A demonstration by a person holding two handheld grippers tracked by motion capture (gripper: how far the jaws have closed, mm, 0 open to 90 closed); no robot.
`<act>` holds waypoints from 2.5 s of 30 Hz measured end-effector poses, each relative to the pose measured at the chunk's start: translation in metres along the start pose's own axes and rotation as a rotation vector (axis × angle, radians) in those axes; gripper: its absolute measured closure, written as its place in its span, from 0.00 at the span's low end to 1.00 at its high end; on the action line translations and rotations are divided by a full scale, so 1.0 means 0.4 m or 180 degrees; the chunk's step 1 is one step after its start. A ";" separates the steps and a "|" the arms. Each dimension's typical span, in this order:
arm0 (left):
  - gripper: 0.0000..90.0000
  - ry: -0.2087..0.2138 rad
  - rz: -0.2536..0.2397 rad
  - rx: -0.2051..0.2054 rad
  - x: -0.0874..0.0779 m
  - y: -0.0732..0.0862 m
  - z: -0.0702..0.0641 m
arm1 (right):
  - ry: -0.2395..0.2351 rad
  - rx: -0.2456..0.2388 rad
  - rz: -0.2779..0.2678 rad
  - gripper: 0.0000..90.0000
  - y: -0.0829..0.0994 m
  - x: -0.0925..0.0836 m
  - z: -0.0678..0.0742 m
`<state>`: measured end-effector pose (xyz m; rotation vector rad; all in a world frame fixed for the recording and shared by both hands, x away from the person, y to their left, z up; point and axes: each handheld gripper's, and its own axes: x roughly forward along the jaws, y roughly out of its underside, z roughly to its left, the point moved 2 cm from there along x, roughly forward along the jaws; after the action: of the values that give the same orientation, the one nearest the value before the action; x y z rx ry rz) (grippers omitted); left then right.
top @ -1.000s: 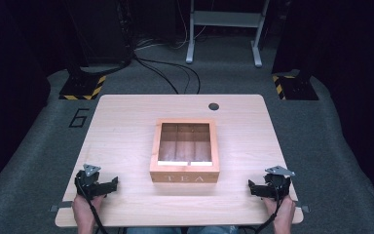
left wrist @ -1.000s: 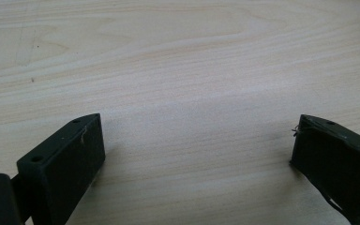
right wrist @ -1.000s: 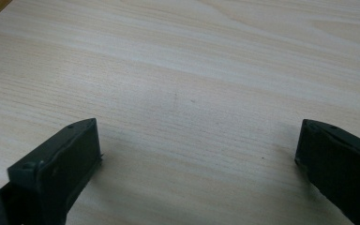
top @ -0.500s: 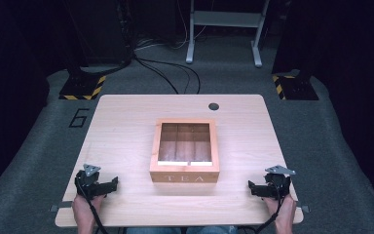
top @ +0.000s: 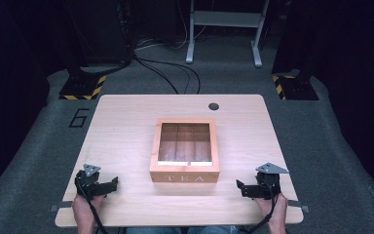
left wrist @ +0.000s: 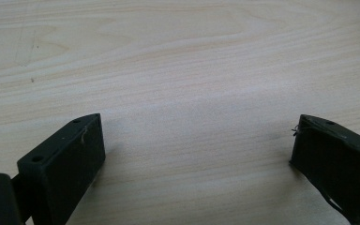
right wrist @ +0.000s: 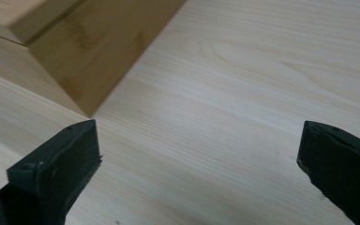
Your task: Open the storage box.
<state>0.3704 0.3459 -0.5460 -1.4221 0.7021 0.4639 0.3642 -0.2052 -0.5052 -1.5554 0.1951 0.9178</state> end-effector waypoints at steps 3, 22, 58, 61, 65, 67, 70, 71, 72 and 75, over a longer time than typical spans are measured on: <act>0.03 -0.0002 -0.0005 0.0005 0.000 0.000 0.000 | -0.0083 -0.0097 -0.0041 0.00 -0.016 0.000 0.033; 0.03 -0.0005 -0.0009 0.0008 0.000 0.000 0.000 | -0.0463 -0.0506 -0.0131 0.08 -0.085 0.058 0.178; 0.03 -0.0005 -0.0002 0.0006 0.000 0.000 0.000 | -0.0359 -0.0719 -0.0292 0.50 -0.087 0.068 0.207; 0.03 -0.0006 -0.0008 0.0008 0.000 0.000 0.000 | -0.0362 -0.0748 -0.0294 0.51 -0.087 0.067 0.206; 0.03 -0.0006 -0.0004 0.0006 0.000 0.000 0.000 | -0.0341 -0.0717 -0.0315 0.52 -0.084 0.066 0.206; 0.03 -0.0005 -0.0008 0.0009 0.000 0.000 0.000 | -0.0356 -0.0701 -0.0321 0.53 -0.083 0.066 0.206; 0.03 -0.0005 0.0001 0.0002 0.000 0.000 0.000 | -0.0358 -0.0702 -0.0322 0.53 -0.083 0.066 0.206; 0.03 -0.0006 -0.0009 0.0008 0.000 0.000 0.000 | -0.0360 -0.0724 -0.0332 0.53 -0.083 0.066 0.204; 0.03 -0.0005 -0.0001 0.0004 0.000 0.000 0.000 | -0.0362 -0.0723 -0.0331 0.53 -0.083 0.066 0.204; 0.03 -0.0006 -0.0007 0.0010 0.000 0.000 0.000 | -0.0361 -0.0725 -0.0336 0.53 -0.083 0.066 0.204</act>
<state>0.3704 0.3459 -0.5460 -1.4191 0.6992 0.4621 0.3666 -0.1145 -0.4910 -1.6993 -0.0745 0.9671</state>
